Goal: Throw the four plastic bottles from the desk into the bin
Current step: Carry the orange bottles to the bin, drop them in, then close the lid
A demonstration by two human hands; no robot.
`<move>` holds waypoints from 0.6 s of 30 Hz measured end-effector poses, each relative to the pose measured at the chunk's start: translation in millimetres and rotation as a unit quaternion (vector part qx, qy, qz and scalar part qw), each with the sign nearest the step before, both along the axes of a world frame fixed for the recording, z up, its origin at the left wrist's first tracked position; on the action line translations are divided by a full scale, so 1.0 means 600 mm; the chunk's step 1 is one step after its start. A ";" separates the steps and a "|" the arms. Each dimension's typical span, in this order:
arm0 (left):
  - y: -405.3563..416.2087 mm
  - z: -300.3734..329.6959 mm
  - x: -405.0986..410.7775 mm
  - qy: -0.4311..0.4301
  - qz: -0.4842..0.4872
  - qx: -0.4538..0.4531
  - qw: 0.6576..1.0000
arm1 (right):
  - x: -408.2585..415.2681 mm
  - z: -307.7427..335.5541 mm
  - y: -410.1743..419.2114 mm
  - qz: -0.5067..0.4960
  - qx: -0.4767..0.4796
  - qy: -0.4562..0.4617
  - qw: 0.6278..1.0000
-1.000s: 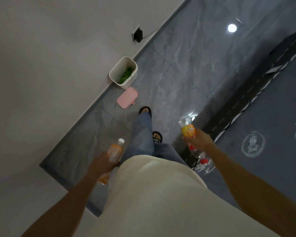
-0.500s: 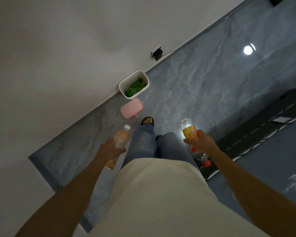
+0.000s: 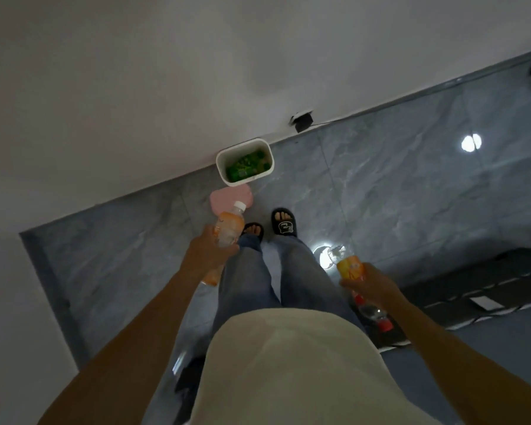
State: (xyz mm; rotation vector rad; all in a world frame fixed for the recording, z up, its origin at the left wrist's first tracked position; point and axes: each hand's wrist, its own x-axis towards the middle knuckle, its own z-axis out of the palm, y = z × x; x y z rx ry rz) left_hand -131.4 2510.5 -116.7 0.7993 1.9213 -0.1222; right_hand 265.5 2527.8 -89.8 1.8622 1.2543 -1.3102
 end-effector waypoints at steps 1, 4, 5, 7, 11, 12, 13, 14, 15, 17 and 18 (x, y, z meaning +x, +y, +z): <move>-0.004 -0.008 0.006 -0.003 0.017 0.002 1.000 | 0.000 -0.008 0.025 0.010 -0.004 -0.003 1.000; -0.016 -0.028 0.021 -0.013 0.071 0.001 0.997 | -0.018 -0.034 0.104 0.052 0.001 0.000 0.999; -0.020 -0.036 0.024 -0.017 0.088 -0.003 0.996 | -0.031 -0.043 0.129 0.067 0.010 0.005 0.998; -0.021 -0.054 0.031 -0.015 0.116 -0.002 0.993 | -0.069 -0.062 0.175 0.099 0.031 0.021 0.994; -0.001 -0.114 0.039 -0.015 0.163 0.019 0.986 | -0.162 -0.114 0.253 0.161 0.088 0.070 0.981; 0.007 -0.133 0.039 -0.013 0.177 0.025 0.984 | -0.187 -0.133 0.272 0.179 0.104 0.079 0.975; 0.017 -0.156 0.037 -0.014 0.190 0.033 0.981 | -0.213 -0.156 0.290 0.200 0.116 0.086 0.969; 0.027 -0.179 0.036 -0.015 0.205 0.040 0.978 | -0.238 -0.182 0.306 0.221 0.125 0.092 0.963; 0.036 -0.204 0.034 -0.012 0.218 0.049 0.975 | -0.265 -0.212 0.322 0.246 0.135 0.096 0.955; 0.053 -0.262 0.027 -0.005 0.232 0.073 0.970 | -0.317 -0.280 0.349 0.298 0.169 0.096 0.935; 0.059 -0.293 0.023 0.000 0.239 0.084 0.967 | -0.342 -0.316 0.361 0.322 0.190 0.093 0.923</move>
